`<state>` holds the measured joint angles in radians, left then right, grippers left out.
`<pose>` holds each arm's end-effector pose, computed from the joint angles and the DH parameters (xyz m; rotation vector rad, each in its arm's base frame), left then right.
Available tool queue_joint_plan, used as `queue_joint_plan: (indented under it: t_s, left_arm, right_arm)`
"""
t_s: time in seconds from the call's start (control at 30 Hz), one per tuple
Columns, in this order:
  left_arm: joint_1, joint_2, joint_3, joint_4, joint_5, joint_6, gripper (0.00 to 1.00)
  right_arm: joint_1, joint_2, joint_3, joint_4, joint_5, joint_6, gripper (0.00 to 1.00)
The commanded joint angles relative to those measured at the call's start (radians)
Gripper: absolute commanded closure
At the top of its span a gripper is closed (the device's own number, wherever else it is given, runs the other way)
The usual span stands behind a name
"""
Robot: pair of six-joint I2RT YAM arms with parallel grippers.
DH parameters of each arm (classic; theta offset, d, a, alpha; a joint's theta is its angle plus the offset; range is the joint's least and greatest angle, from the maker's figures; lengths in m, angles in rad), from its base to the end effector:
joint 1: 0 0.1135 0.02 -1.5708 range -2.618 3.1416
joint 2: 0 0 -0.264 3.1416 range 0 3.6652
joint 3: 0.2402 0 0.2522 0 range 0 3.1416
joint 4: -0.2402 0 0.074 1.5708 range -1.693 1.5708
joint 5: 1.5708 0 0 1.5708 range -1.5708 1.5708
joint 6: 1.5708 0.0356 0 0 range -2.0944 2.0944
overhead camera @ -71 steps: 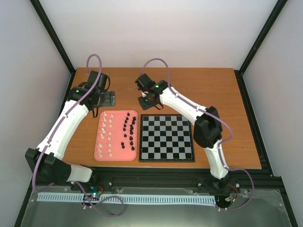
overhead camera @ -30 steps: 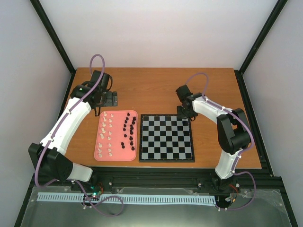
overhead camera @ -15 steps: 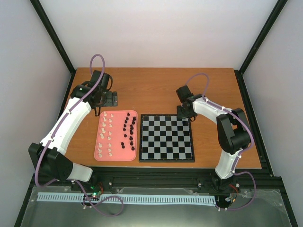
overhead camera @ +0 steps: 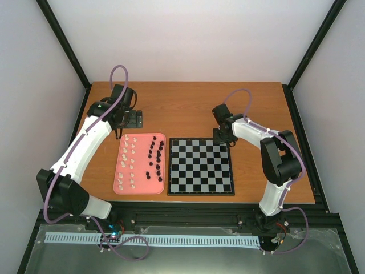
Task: Set up the chess pieces on the board
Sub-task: Place the chess piece on the chessboard.
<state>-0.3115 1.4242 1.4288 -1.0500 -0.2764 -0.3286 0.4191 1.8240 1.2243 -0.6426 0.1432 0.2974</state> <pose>0.2699 -0.0767 0.3421 -0.1175 2.5559 0.1212 0.3286 0.1408 0.1770 -0.1363 2.7813 -0.0252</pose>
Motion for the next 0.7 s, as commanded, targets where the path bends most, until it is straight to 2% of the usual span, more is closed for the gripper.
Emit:
queue_joint_plan:
  t_s: [0.0,0.3,0.67]
  left_arm:
    - [-0.003,0.009,0.047,0.014,0.009,-0.01,0.0]
    - [-0.003,0.012,0.049,0.013,0.01,-0.009,0.0]
    - [-0.003,0.003,0.039,0.012,0.007,-0.009,0.0]
  right_arm:
    - [-0.012,0.013,-0.015,-0.003,0.015,0.01,0.97]
    - [-0.013,0.017,-0.015,-0.002,0.012,0.013,0.96]
    - [-0.013,-0.004,-0.018,0.001,-0.005,0.004,0.64]
